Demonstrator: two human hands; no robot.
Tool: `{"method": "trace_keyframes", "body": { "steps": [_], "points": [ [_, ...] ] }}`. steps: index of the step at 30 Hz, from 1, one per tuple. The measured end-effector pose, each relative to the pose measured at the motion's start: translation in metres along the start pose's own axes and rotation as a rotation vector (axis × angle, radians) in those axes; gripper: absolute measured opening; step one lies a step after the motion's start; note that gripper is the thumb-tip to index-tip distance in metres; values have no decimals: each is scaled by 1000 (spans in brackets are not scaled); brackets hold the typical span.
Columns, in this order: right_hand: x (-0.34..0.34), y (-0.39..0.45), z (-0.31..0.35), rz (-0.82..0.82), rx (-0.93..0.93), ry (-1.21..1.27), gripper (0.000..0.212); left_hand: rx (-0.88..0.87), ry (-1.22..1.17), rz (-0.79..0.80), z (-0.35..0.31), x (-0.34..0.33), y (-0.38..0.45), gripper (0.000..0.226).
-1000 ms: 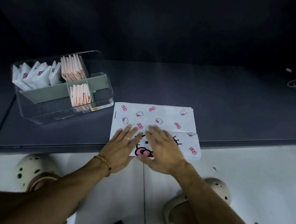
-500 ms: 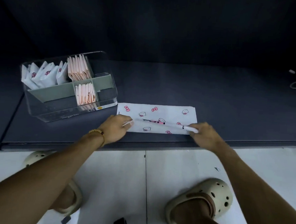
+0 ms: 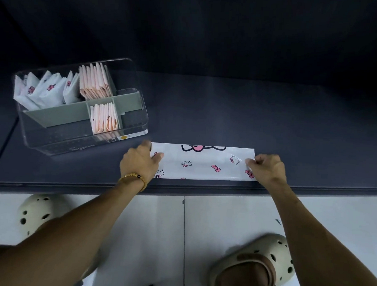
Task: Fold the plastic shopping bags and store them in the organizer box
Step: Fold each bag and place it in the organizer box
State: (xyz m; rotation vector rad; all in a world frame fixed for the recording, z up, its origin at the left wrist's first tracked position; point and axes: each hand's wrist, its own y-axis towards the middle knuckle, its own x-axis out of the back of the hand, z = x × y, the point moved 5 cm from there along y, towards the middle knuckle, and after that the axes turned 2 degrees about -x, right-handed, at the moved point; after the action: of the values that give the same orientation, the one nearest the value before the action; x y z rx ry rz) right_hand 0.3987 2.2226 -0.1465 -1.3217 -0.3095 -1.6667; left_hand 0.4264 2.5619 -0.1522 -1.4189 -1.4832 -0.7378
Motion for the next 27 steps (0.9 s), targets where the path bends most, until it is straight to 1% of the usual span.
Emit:
{"method": "trace_keyframes", "body": {
  "steps": [2, 3, 5, 6, 7, 8, 9, 10, 11, 12, 13, 14, 15, 16, 17, 18, 19, 21, 24, 27],
  "points": [
    [-1, -2, 1, -3, -20, 38, 25, -60, 46, -87, -2, 4, -5, 40],
    [-2, -4, 1, -6, -20, 58, 25, -140, 98, -129, -4, 5, -7, 44],
    [-3, -6, 1, -12, -20, 80, 25, -389, 218, -202, -13, 1, -12, 43],
    [-3, -8, 2, -15, -22, 69, 24, -525, 255, -164, -16, -7, -15, 42],
    [-4, -11, 5, -22, -16, 39, 22, -630, 287, -84, -17, -16, -18, 45],
    [-3, -14, 9, -54, -5, -6, 16, -684, 305, 10, -15, -25, -20, 49],
    [-1, -17, 15, -109, 24, -81, 6, -702, 302, 80, -10, -31, -19, 51],
    [0, -20, 22, -184, 89, -195, 9, -710, 299, 118, -6, -34, -18, 53],
    [-3, -25, 34, -247, 181, -333, 24, -722, 316, 134, -3, -35, -18, 55],
    [-11, -33, 51, -294, 301, -435, 33, -731, 343, 144, -2, -35, -18, 57],
    [-24, -45, 70, -313, 450, -452, 37, -734, 367, 156, -2, -36, -18, 58],
    [-42, -60, 91, -281, 609, -403, 39, -735, 386, 164, -2, -36, -19, 59],
    [-62, -75, 110, -210, 749, -322, 42, -734, 394, 170, -1, -37, -19, 60],
    [-85, -89, 124, -87, 833, -277, 48, -732, 398, 175, -1, -38, -19, 61],
    [-106, -100, 132, 34, 854, -295, 54, -727, 401, 185, 0, -38, -19, 62],
    [-121, -106, 133, 102, 849, -338, 59, -723, 404, 193, 1, -39, -19, 63],
    [-130, -105, 130, 110, 839, -378, 61, -725, 406, 192, 1, -38, -19, 63],
    [-127, -98, 119, 66, 858, -440, 58, -741, 425, 176, 1, -37, -19, 63],
    [-104, -78, 91, 22, 906, -472, 59, -762, 468, 165, 1, -36, -20, 66],
    [-73, -50, 52, 5, 850, -501, 60, -759, 500, 180, 2, -37, -19, 68]
  ]
}}
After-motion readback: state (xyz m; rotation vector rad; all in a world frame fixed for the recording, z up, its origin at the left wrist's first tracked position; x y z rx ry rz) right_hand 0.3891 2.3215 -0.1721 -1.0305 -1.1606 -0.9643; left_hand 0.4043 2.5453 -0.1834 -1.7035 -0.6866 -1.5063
